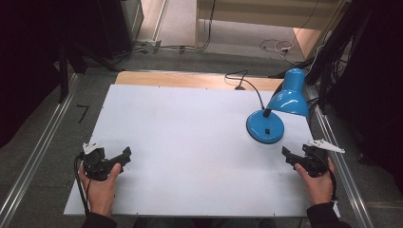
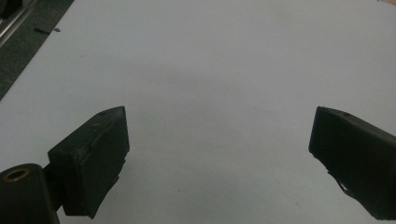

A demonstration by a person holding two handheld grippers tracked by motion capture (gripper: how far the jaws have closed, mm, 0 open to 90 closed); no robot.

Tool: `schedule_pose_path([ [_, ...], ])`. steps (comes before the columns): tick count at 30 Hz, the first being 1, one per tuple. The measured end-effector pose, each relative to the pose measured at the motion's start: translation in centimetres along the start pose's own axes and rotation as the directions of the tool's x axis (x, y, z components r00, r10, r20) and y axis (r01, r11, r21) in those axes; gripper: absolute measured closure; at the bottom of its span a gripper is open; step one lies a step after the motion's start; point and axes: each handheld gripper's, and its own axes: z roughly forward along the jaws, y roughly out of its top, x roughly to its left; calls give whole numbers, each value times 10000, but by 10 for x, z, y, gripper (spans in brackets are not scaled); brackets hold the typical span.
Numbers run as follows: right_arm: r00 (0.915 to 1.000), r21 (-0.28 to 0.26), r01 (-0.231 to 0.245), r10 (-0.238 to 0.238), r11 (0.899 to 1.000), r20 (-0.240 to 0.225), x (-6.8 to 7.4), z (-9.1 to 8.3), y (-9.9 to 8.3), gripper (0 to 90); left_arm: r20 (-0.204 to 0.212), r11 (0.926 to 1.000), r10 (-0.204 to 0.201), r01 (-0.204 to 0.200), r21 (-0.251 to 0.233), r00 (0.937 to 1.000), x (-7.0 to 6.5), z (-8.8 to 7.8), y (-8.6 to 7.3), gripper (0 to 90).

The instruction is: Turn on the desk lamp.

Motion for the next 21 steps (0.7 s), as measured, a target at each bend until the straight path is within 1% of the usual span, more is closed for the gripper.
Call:
schedule_pose_path([
  [9, 9998, 16, 84, -84, 10000, -155, 6, 5, 5, 143, 7, 10000, -12, 12, 10, 10000, 0, 0, 0, 55],
  [21, 9996, 0, 175, -175, 9998, -206, 11, 8, 11, 143, 2, 10000, -21, 21, 24, 10000, 1, 0, 0, 55],
])
